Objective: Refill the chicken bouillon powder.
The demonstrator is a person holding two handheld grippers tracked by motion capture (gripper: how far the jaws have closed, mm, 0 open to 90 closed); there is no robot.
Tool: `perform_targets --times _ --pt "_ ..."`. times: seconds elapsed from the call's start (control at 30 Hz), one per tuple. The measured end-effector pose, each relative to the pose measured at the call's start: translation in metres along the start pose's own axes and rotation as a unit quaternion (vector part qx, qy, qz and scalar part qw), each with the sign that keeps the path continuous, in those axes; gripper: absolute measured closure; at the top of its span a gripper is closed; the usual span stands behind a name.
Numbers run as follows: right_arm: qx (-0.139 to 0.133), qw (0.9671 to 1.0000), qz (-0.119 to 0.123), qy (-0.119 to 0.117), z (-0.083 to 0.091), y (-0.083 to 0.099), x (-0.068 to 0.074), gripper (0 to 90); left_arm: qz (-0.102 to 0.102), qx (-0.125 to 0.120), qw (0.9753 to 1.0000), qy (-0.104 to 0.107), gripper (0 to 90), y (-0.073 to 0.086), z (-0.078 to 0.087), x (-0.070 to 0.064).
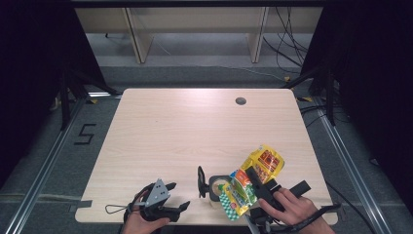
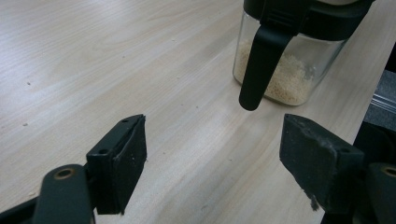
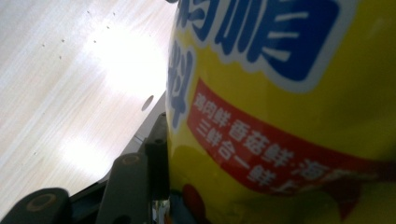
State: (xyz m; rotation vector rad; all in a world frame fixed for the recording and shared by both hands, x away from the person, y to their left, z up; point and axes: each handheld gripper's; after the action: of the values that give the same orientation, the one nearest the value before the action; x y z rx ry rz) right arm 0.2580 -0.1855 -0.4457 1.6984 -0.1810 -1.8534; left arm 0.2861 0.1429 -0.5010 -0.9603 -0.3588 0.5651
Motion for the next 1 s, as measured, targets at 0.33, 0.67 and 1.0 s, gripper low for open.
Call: perform_targets --times 0.33,0.67,1.0 --pt "-0.003 1.0 0.002 -0.002 -0.0006 -0.0013 0.0012 53.0 -0.005 0.003 1.0 -0.004 22.8 0.0 -0.0001 0.001" --pt "0.002 1.0 0.007 0.005 0.0019 0.0008 -0.0019 53.0 -0.005 0.004 1.0 -0.002 22.8 -0.0006 0.0001 0.0015" --pt "-0.002 1.0 0.003 -0.009 0.0018 -0.0005 -0.0029 53.0 0.01 0.002 0.9999 -0.002 22.8 -0.0003 0.0 -0.0004"
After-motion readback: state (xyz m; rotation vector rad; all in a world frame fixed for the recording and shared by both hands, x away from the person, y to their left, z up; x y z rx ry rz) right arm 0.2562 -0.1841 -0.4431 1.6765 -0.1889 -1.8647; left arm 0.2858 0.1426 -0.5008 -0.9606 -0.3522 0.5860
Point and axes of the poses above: each handheld gripper's, and its own axes: z roughly backward along the jaws, y roughly out of its underside, x roughly to its left, and after that the axes turned 4 degrees about -z, right-handed
